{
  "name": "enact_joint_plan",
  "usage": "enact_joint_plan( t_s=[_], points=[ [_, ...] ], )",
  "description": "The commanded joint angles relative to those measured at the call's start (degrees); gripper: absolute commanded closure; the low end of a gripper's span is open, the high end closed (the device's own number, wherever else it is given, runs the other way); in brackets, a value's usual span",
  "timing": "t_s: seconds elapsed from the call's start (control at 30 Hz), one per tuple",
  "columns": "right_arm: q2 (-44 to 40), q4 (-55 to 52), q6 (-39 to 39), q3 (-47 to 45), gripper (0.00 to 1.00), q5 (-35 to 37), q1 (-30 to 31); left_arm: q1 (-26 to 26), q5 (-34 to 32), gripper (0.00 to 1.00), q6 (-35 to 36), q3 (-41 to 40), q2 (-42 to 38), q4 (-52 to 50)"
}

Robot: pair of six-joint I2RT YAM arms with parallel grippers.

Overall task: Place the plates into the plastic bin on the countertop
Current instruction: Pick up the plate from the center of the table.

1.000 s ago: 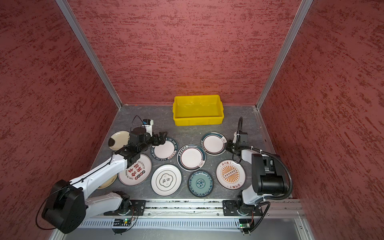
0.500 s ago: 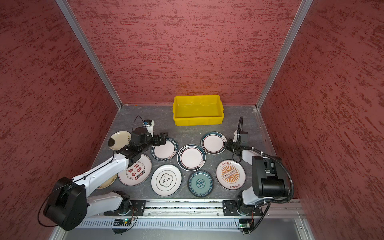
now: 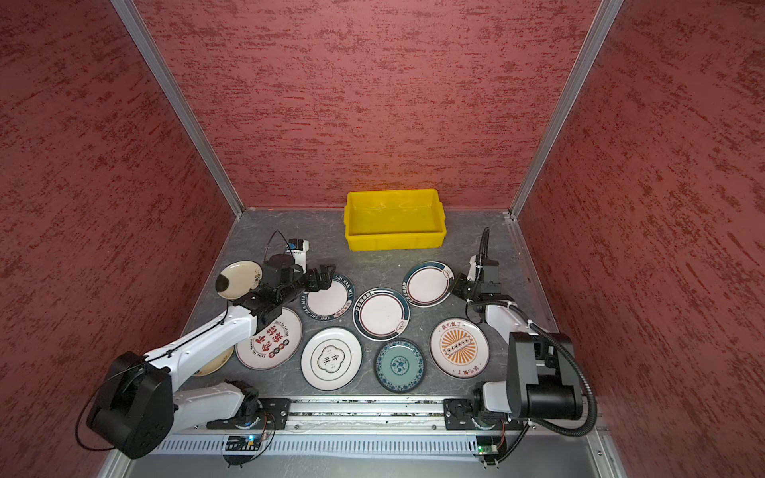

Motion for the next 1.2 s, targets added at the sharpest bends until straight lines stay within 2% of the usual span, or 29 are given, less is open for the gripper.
enact_joint_plan(
  t_s=[0.0, 0.57, 0.9, 1.17],
  points=[
    [-2.88, -0.52, 1.03, -0.68, 1.0, -0.77, -0.33, -0.36, -0.74, 0.01, -0.36, 0.81, -1.0, 0.83],
    [-13.78, 0.44, 7.77, -1.81, 1.0, -6.38, -0.67, -0.71, 0.39, 0.0, -0.13, -1.05, -2.89, 2.45],
    [-16.88, 4.75, 13.26, -1.95, 1.0, -12.72, -0.75, -0.71, 0.94, 0.01, 0.63, -2.75, -5.21, 3.58],
    [-16.28, 9.15, 16.04, -0.68, 1.0, -16.48, -0.67, -0.71, 0.49, 0.01, 1.94, -3.12, -6.77, 2.73]
  ],
)
